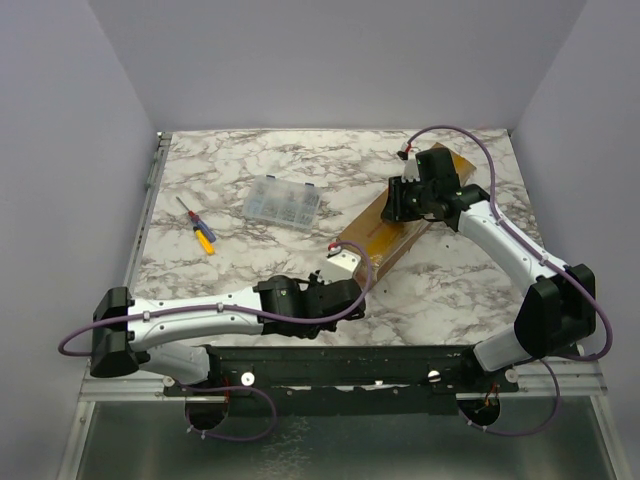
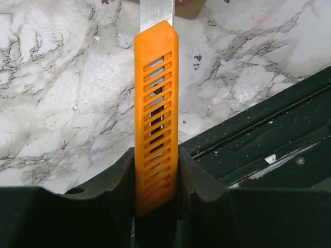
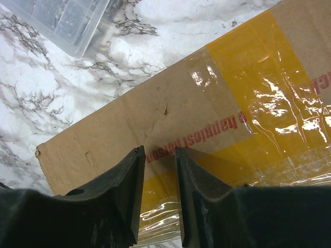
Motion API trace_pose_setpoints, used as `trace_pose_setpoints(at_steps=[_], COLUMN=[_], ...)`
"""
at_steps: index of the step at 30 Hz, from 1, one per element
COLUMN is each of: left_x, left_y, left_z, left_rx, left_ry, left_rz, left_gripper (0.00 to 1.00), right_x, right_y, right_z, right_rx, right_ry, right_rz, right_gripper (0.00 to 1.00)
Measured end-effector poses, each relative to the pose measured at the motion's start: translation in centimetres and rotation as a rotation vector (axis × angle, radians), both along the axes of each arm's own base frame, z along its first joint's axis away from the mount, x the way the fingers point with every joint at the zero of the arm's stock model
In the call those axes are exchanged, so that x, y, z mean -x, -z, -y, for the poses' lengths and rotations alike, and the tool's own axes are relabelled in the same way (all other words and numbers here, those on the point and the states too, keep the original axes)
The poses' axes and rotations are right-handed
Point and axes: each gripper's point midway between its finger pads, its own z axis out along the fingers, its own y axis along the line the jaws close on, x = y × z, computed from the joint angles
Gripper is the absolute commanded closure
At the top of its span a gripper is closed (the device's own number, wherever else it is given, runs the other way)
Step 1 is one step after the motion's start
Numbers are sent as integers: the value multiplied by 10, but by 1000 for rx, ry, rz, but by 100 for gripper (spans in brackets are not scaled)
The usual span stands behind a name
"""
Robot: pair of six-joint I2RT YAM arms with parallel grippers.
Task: Unpack the express box
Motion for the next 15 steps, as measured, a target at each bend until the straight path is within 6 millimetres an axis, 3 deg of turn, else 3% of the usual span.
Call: trace_pose_setpoints(at_steps=[5,15], left_x=[1,-2], left_y=[-14,-11], left_z=[-4,4], left_rx=[41,-9], left_ry=[7,36], left_rz=[9,17], left_gripper=[100,100], right_x=[0,1], right_y=[0,0], right_z=[-2,-3], right_rx=[0,1], right_ry=[-5,-9], right_rz=[2,3], right_gripper=[59,58])
